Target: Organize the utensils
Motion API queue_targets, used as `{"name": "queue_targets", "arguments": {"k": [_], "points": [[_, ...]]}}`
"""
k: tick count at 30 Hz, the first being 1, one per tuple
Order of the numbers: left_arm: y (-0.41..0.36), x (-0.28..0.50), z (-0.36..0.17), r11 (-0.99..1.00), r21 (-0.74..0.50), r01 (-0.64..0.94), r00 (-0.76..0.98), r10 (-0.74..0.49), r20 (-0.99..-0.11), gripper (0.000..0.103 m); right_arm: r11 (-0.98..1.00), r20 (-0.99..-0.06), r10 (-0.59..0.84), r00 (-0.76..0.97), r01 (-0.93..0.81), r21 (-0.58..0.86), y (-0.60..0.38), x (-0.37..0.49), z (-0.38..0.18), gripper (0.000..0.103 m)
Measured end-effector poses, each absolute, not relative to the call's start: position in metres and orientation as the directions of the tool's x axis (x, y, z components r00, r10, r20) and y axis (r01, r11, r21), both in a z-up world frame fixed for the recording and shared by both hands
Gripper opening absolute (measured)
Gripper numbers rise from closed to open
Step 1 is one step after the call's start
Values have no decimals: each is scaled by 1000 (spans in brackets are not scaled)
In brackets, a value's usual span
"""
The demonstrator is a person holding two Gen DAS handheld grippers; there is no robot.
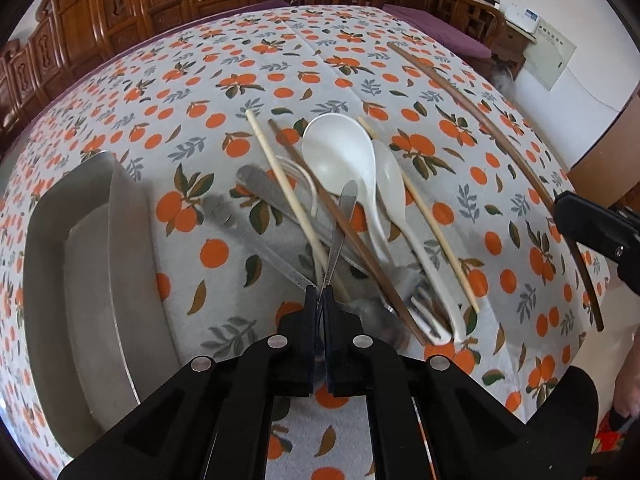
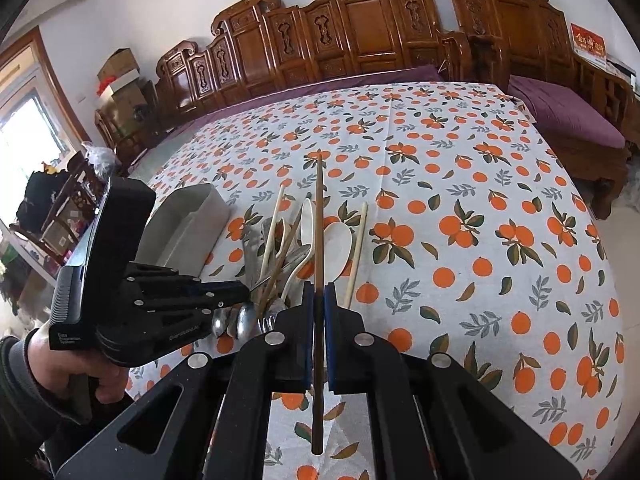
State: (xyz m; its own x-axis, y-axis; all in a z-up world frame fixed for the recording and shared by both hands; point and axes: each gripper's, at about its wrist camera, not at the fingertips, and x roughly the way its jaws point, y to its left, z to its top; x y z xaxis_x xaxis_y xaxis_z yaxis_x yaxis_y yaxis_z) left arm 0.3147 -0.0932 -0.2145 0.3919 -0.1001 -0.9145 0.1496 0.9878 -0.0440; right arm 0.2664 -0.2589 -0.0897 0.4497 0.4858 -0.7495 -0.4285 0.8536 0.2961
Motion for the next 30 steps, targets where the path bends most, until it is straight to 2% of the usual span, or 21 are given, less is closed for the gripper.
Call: {"name": "queue_targets", "arguments": {"k": [9, 18, 26, 27, 29, 30], "points": [[-94, 313, -215, 984, -3, 179, 386, -73, -920, 18, 848, -748, 490, 447, -444, 290, -253, 263, -88, 6], [-103, 327, -218, 972, -36, 232, 377, -124, -918, 25, 848, -752, 488, 444, -444, 289, -253, 262, -88, 6], [-102, 339, -220, 973, -69, 219, 344, -144, -928, 23, 850, -758, 483, 439, -443, 285, -254, 263, -91, 6], [-102, 336, -220, 973, -58, 224, 348, -136, -928, 21, 850, -757, 484, 439, -442, 287, -255, 263, -91, 6], [-102, 330, -221, 967, -46, 249, 351, -135, -927, 9, 850, -758, 484, 438, -441, 289, -255, 265, -91, 6], [-102, 328, -221, 966, -36, 255, 355, -128, -926, 8, 850, -759, 484, 436, -440, 289, -255, 265, -92, 6]]}}
